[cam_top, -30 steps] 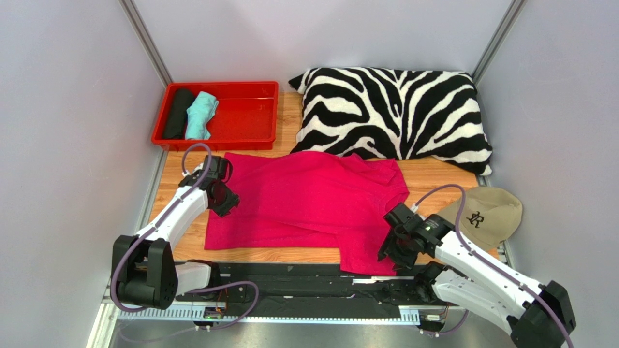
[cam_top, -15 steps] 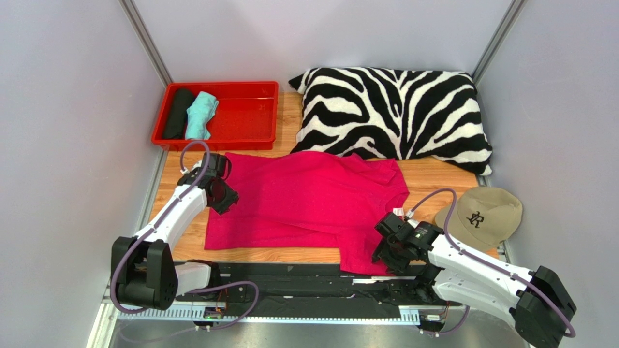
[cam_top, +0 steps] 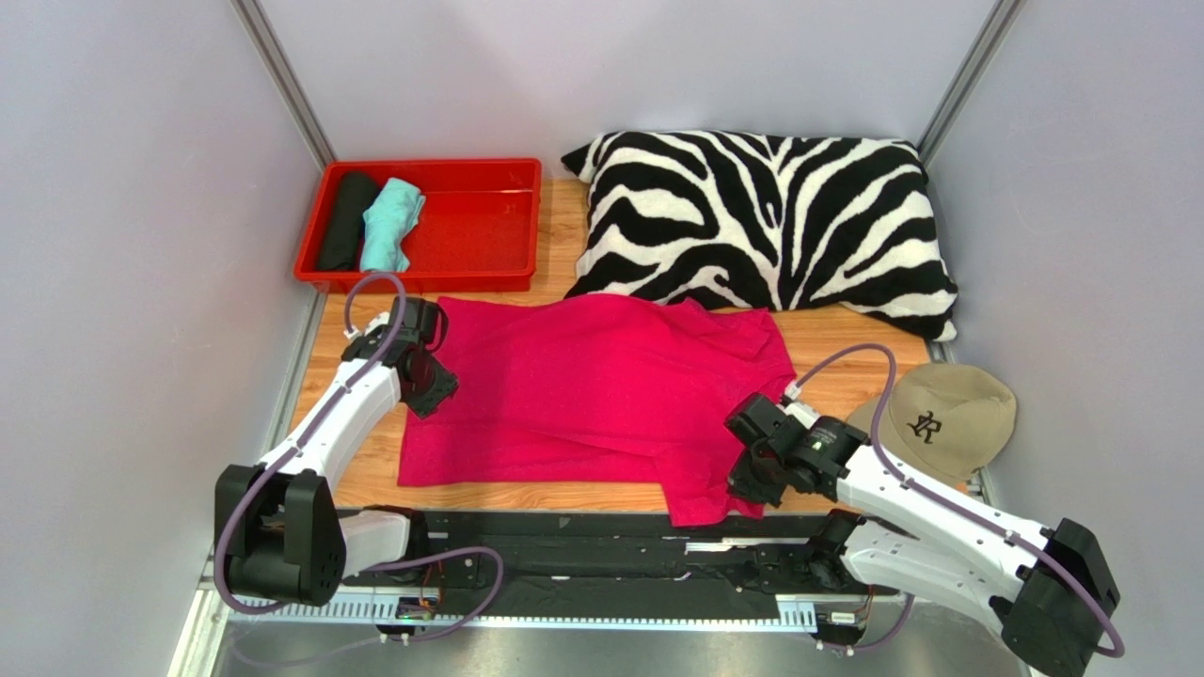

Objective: Roll the t-shirts
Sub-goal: Pick up the T-shirt from the center of the board.

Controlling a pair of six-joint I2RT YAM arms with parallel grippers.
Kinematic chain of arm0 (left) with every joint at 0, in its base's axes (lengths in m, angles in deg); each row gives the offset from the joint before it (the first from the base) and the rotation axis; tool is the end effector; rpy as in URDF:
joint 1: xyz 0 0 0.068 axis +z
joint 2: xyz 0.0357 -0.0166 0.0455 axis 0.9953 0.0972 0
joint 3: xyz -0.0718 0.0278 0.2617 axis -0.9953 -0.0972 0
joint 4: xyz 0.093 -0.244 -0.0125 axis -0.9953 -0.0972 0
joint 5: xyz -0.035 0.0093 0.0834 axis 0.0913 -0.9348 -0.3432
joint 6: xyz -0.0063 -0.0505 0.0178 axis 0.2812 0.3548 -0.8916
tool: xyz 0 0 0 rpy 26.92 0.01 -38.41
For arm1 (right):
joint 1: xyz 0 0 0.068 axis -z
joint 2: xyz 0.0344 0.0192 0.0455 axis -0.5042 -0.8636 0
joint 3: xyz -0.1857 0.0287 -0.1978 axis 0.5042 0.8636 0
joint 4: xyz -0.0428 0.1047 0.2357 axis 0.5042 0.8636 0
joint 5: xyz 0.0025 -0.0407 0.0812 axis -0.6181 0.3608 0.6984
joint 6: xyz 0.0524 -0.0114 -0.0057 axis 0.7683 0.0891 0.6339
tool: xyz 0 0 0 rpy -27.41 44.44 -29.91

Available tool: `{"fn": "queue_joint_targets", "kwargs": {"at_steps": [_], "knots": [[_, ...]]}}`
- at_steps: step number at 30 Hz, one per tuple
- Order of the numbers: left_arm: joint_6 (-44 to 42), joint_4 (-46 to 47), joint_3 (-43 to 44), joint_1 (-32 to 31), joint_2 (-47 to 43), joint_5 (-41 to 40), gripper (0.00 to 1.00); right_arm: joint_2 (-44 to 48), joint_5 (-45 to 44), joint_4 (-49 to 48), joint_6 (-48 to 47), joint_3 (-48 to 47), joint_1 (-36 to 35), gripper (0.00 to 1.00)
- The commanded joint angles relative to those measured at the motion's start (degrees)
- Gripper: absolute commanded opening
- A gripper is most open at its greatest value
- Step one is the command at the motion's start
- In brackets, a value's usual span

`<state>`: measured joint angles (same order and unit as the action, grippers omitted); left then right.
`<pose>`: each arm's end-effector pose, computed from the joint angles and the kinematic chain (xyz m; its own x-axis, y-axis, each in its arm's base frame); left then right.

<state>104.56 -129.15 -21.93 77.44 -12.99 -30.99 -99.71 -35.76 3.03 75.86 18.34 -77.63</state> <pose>0.2141 -0.0183 0.2083 -0.5557 -0.7399 -0.3791 -0.7359 0.6500 -0.1898 0.0933 0.0940 0.1819 -0.8405 0.5064 -0.1926 0.4681 0.8578 0.2125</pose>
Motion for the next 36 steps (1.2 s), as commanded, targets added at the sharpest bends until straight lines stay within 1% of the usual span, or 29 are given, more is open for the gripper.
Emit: {"fn": "queue_joint_targets", "kwargs": {"at_steps": [1, 5, 11, 15, 22, 27, 36], "knots": [[0.96, -2.1, 2.99, 0.39, -0.31, -4.38, 0.41, -0.15, -2.1, 1.4, -3.73, -5.8, -0.11, 0.0], [1.22, -3.77, 3.96, 0.39, 1.8, -6.58, 0.41, -2.25, -2.89, 1.66, -6.46, -10.28, -0.11, 0.0], [3.16, -6.84, 4.31, 0.39, 4.0, -9.56, 0.41, -7.88, -8.24, 2.54, -12.7, -18.02, 0.07, 0.0], [4.82, -8.43, 4.31, 0.83, 5.14, -10.71, 0.41, -10.69, -10.53, 2.1, -15.78, -20.58, 0.07, 0.0], [7.73, -10.28, 4.66, 1.89, 10.15, -10.01, 0.41, -11.4, -10.1, -0.09, -18.5, -20.67, 0.6, 0.0], [9.66, -11.07, 5.01, 1.89, 12.08, -10.19, 0.4, -11.66, -8.6, -1.85, -19.65, -19.97, 0.68, 0.0], [11.07, -11.69, 5.1, 1.89, 13.85, -10.98, 0.39, -10.79, -9.39, -2.03, -20.61, -20.41, 1.03, 0.0]]}}
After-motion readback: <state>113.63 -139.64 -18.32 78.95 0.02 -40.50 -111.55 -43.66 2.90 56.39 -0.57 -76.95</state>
